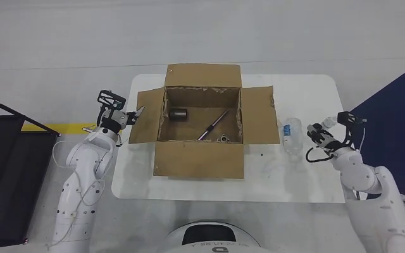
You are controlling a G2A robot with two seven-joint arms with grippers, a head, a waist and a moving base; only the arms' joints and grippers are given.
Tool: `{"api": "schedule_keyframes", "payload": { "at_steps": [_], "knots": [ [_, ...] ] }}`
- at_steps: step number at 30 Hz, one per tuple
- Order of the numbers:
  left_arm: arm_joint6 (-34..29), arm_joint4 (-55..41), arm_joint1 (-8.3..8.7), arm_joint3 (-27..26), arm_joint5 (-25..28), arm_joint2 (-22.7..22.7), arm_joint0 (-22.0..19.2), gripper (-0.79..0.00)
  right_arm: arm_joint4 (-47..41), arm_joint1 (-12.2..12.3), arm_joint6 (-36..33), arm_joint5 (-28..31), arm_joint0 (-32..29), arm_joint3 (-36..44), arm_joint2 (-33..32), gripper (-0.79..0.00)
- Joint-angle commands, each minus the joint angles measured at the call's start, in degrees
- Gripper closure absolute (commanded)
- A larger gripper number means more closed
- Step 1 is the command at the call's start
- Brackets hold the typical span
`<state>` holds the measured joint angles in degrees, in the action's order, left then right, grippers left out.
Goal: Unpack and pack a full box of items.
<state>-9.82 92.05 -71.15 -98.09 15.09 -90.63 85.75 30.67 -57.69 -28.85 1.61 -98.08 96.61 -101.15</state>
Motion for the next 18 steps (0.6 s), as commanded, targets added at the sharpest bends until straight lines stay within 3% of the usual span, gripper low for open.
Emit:
{"api": "schedule_keyframes", "payload": {
  "at_steps": [1,4,7,13,18],
  "knots": [
    [0.0,0.0,0.0,0.0,0.0,0.0,0.0,-0.785,0.0,0.0,-0.2,0.9,0.4,0.1,0.1,0.0],
    [0.0,0.0,0.0,0.0,0.0,0.0,0.0,-0.785,0.1,0.0,1.5,4.2,-0.4,1.7,-0.5,0.0],
    [0.0,0.0,0.0,0.0,0.0,0.0,0.0,-0.785,1.1,0.0,3.4,6.6,-1.4,4.4,-1.2,-0.265],
    [0.0,0.0,0.0,0.0,0.0,0.0,0.0,-0.785,3.7,0.3,3.0,12.9,2.3,10.1,-0.5,-0.237],
    [0.0,0.0,0.0,0.0,0.0,0.0,0.0,-0.785,6.8,0.6,-3.7,18.1,10.4,13.1,5.2,-0.24]
  ]
}}
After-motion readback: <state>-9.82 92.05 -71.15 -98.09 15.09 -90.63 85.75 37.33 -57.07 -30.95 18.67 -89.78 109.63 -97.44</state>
